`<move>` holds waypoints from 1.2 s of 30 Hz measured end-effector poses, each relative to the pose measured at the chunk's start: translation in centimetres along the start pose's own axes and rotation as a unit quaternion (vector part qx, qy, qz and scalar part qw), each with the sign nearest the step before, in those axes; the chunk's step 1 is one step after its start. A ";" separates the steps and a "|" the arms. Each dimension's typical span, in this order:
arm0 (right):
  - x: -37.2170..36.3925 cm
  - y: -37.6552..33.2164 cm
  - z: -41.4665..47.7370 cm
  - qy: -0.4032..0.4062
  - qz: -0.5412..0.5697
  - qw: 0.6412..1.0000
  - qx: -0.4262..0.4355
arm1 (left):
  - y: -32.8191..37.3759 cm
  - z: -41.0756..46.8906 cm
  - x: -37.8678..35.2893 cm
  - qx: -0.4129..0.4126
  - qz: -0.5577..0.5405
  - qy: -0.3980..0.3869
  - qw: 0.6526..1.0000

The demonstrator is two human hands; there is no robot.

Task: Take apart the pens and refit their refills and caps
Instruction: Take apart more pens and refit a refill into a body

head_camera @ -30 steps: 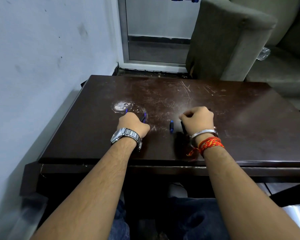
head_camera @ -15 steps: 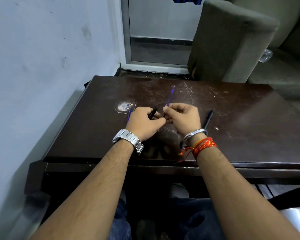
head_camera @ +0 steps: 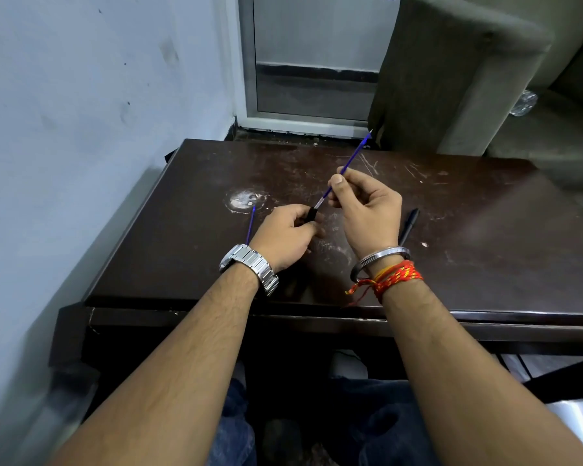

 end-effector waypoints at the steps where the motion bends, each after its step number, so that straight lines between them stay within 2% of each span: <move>1: 0.0 0.0 0.0 -0.004 -0.007 1.000 0.004 | 0.0 0.0 0.0 -0.002 0.003 -0.001 1.000; 5: -0.2 0.5 0.0 -0.045 -0.039 0.998 -0.008 | 0.2 -0.2 0.1 -0.019 0.018 -0.009 1.000; 10: -0.7 0.9 -0.6 -0.099 -0.096 0.990 -0.016 | 0.4 -0.3 0.1 -0.040 0.025 0.022 0.999; 18: -0.8 0.7 -0.4 -0.060 -0.088 0.994 -0.012 | 0.5 -0.4 0.1 -0.046 0.031 0.033 0.998; 22: -0.7 1.0 -0.3 -0.079 -0.087 0.992 -0.036 | 0.5 -0.3 0.1 -0.049 0.026 0.055 0.997; 24: -0.2 1.3 0.3 -0.044 -0.078 0.994 -0.064 | 0.4 -0.1 0.2 -0.049 0.011 0.077 0.996; 26: 0.8 1.5 1.0 0.006 -0.112 0.990 -0.088 | 0.3 0.0 0.5 -0.045 0.011 0.098 0.994; 28: 1.9 1.7 1.6 0.021 -0.184 0.979 -0.088 | 0.3 0.0 0.6 -0.045 0.015 0.108 0.993; 32: 3.4 2.3 1.6 -0.020 -0.324 0.943 -0.072 | 0.4 0.1 0.8 -0.048 0.029 0.117 0.992; 36: 3.8 2.5 1.9 -0.024 -0.359 0.929 -0.085 | 0.5 0.0 0.6 -0.049 0.033 0.111 0.992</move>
Point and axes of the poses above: each hand's wrist, its own z-axis towards the middle knuckle, its own x-axis out of the back of the hand, y = z × x, the point moved 2 cm from there along z, towards the middle knuckle, and after that the axes turned 2 degrees about -x, right-handed, at the moved point
